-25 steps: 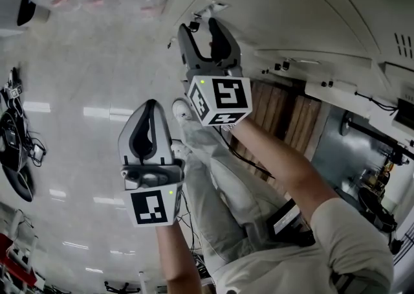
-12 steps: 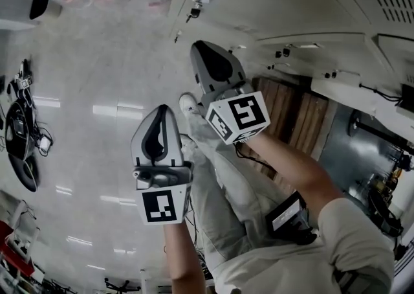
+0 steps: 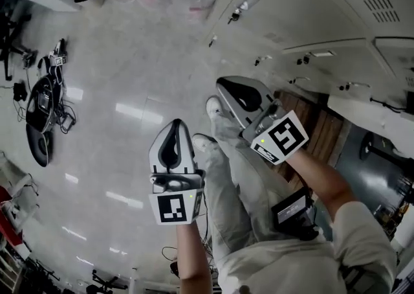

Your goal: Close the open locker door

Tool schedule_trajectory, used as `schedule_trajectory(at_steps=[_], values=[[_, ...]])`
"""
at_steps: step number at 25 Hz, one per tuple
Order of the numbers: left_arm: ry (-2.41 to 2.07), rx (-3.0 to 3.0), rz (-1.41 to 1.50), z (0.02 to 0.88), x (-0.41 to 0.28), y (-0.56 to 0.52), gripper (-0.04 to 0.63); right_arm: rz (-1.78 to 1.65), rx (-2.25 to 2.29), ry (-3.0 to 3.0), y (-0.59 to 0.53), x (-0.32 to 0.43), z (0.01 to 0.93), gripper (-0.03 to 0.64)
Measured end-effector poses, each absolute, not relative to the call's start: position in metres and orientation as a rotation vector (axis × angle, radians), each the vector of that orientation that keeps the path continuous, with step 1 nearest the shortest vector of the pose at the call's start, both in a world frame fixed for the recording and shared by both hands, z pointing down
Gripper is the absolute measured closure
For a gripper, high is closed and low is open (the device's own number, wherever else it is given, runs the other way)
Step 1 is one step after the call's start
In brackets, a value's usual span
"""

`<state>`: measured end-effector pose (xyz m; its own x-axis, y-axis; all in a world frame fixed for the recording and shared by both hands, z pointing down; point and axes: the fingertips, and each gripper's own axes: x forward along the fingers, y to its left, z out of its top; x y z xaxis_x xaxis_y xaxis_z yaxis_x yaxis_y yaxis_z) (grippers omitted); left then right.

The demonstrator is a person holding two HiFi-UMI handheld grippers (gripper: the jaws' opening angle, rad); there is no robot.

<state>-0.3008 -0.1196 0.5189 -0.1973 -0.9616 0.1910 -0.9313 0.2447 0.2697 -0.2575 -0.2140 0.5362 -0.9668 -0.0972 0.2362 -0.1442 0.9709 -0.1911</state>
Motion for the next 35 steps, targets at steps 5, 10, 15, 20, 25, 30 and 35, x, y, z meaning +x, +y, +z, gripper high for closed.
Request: schedule_trajectory(at_steps=[5, 10, 15, 20, 25, 30, 35], values=[[-2.312, 1.668, -0.146, 0.483, -0.322, -0.087, 0.588, 0.276, -0.003, -2.926, -0.202, -0.255, 0.488, 0.591], [-2.351, 1.625, -0.198, 0.439, -0.338, -0.047, 0.588, 0.302, 0.016, -2.928, -0.186, -0.246, 0.434, 0.591], [-2.395, 1.587, -0.267, 0.393, -0.336, -0.018, 0.588, 0.310, 0.014, -2.948, -0.171, -0.221, 0.377, 0.591], [-2.429, 1.621, -0.322, 0.344, -0.320, 0.000, 0.588, 0.214, -0.013, -2.944, -0.151, -0.195, 0.335, 0.591], [-2.474, 1.570, -0.317, 0.315, -0.302, 0.033, 0.588, 0.226, -0.083, -2.970, -0.115, -0.180, 0.302, 0.591], [-2.565, 1.539, -0.271, 0.288, -0.295, 0.061, 0.588, 0.260, -0.218, -3.025, -0.076, -0.186, 0.268, 0.591], [-2.662, 1.455, -0.303, 0.261, -0.293, 0.090, 0.588, 0.160, -0.311, -3.086, -0.055, -0.193, 0.235, 0.591]])
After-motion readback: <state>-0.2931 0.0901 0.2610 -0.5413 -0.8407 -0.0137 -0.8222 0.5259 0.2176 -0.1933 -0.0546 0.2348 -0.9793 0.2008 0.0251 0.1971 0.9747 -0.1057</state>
